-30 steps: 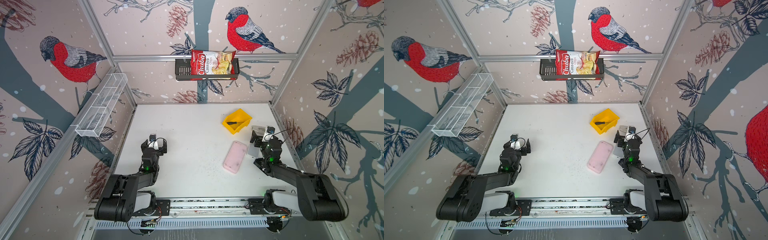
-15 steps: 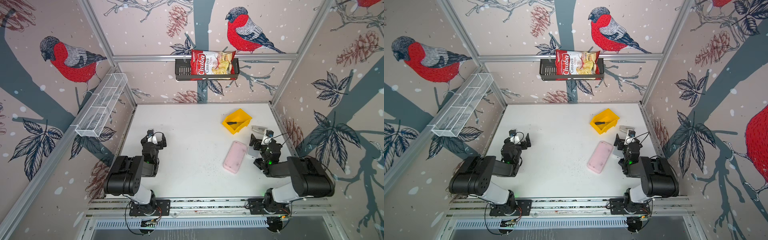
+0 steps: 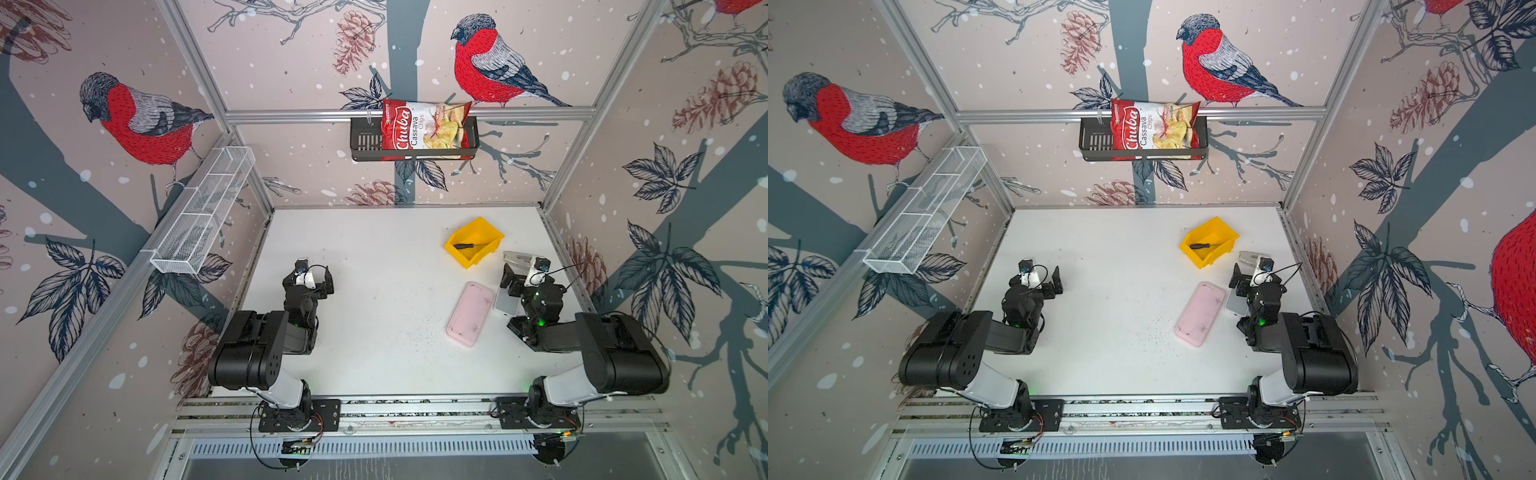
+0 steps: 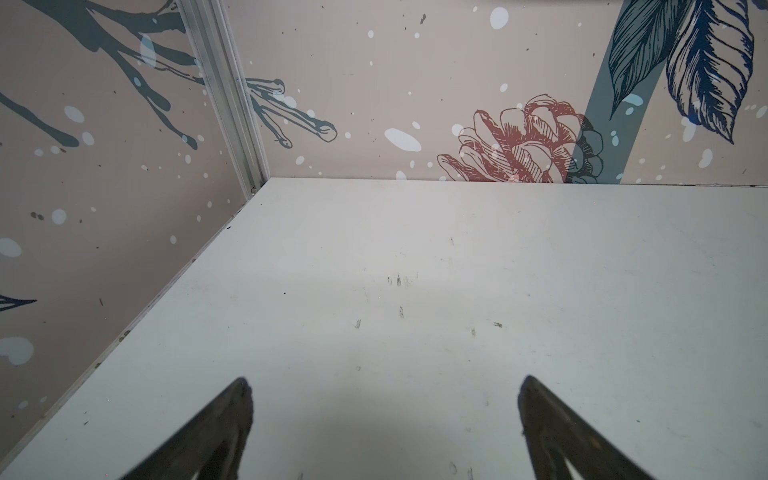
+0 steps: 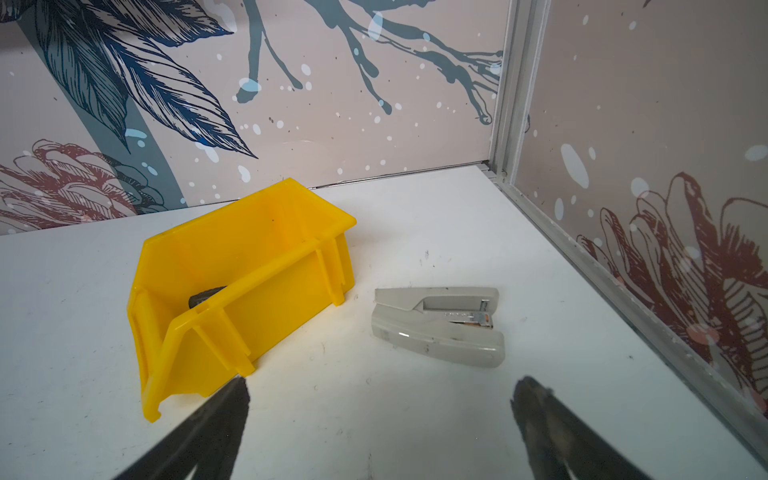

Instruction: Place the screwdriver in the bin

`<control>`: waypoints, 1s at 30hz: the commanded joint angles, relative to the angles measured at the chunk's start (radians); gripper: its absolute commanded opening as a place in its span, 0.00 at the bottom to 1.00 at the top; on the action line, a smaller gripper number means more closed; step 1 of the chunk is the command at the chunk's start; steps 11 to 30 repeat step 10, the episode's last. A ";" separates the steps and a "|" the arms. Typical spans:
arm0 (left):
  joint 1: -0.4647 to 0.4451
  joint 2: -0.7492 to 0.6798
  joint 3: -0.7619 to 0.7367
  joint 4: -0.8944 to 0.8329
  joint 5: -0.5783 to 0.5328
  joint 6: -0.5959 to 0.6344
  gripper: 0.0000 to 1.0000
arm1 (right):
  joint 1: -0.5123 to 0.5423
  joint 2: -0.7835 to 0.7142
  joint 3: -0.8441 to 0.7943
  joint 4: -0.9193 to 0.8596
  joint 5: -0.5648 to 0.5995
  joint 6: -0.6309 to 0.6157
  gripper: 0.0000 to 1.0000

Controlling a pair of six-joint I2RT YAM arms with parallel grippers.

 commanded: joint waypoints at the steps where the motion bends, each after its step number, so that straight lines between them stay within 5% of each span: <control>1: -0.001 0.003 0.003 0.052 -0.002 -0.002 0.98 | 0.002 -0.002 0.006 0.017 -0.002 0.005 0.99; 30: 0.000 0.000 -0.002 0.058 0.000 -0.002 0.98 | 0.006 -0.002 0.002 0.023 0.012 0.004 1.00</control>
